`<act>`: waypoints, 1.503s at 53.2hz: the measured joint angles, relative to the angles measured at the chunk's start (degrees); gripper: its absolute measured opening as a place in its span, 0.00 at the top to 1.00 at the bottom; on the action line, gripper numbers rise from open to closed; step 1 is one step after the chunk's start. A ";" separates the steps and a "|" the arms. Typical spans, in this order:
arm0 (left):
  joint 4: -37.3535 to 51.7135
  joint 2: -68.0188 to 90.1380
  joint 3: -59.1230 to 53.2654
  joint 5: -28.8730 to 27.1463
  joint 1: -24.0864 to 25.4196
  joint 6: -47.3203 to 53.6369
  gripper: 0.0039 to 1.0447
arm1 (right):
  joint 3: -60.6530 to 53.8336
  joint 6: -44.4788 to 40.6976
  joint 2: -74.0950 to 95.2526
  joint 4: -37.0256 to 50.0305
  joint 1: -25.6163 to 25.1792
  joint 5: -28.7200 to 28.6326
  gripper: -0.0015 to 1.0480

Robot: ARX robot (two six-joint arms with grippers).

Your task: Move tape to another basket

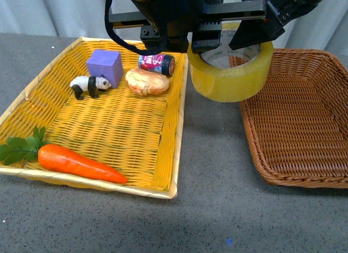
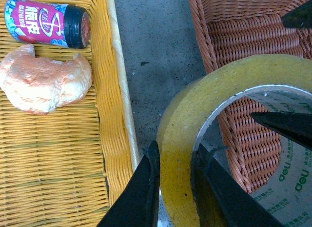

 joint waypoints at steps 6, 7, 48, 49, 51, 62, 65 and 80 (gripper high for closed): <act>0.00 0.00 0.00 -0.20 0.00 0.17 0.85 | 0.31 0.07 0.39 -0.26 0.50 -0.17 0.38; 0.00 0.00 0.00 -0.17 0.00 0.20 0.85 | 0.42 0.13 0.52 -0.26 0.59 -0.22 0.41; 22.73 -3.23 -6.95 -10.75 2.29 -24.48 0.05 | 5.49 11.06 8.41 1.92 -3.37 10.49 0.85; 22.69 -3.23 -6.95 -10.88 2.32 -24.55 0.04 | 5.55 11.17 8.41 2.03 -3.54 10.69 0.85; 22.60 -3.23 -6.95 -11.19 2.34 -24.83 0.05 | 5.75 11.43 8.41 2.29 -4.11 11.23 0.85; 22.05 -3.23 -6.95 -11.39 1.97 -25.18 0.06 | 3.72 12.44 8.13 3.30 -9.07 15.43 0.85; 21.66 -3.23 -6.95 -11.74 1.97 -25.33 0.06 | 0.92 12.48 7.67 4.17 -10.62 16.48 0.85; 21.09 -3.23 -6.95 -11.87 1.97 -25.38 0.06 | -6.73 12.48 7.41 7.26 -12.96 17.38 0.83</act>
